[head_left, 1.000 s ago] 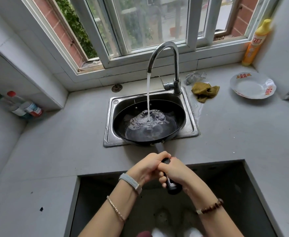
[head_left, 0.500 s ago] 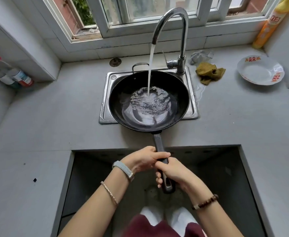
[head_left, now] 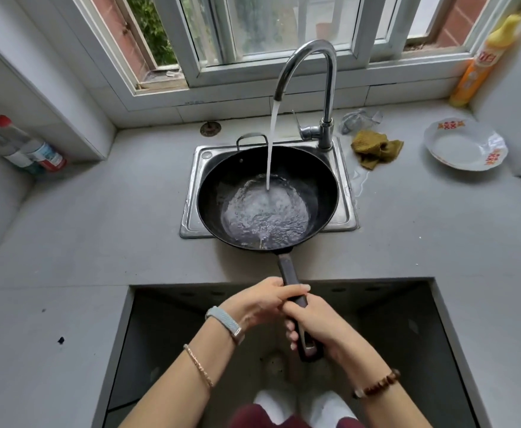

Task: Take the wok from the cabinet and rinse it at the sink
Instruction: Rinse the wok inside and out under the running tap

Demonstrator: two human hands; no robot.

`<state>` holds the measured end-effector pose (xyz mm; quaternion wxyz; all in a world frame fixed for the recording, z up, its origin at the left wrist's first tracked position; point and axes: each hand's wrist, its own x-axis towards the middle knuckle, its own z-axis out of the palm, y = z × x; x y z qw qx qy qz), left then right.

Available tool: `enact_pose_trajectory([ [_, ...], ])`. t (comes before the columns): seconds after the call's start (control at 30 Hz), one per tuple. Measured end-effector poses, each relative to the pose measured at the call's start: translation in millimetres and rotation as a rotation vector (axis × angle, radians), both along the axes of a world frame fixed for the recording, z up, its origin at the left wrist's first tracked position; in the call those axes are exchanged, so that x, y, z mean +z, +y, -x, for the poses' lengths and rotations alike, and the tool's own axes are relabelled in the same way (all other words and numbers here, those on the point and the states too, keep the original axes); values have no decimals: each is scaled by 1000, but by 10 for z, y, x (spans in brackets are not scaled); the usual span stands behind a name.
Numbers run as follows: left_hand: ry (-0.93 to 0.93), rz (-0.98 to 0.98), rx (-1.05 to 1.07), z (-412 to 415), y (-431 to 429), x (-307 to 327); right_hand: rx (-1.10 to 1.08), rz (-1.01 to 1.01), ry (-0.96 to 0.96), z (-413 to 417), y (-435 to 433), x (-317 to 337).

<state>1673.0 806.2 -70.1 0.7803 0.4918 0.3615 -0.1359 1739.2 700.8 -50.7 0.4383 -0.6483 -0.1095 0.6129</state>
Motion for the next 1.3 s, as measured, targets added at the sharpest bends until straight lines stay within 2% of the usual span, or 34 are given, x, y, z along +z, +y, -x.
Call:
enact_pose_trajectory([
  [0.23, -56, 31, -22, -132, 175, 231, -8, -48, 52, -155, 202, 293],
  [0.67, 25, -25, -84, 46, -25, -138, 45, 71, -23, 29, -121, -40],
  [1.03, -51, 52, -29, -105, 208, 352, -20, -77, 52, -115, 216, 310],
  [1.3, -83, 52, -39, 5, 177, 231, -15, -76, 50, -21, 139, 261],
])
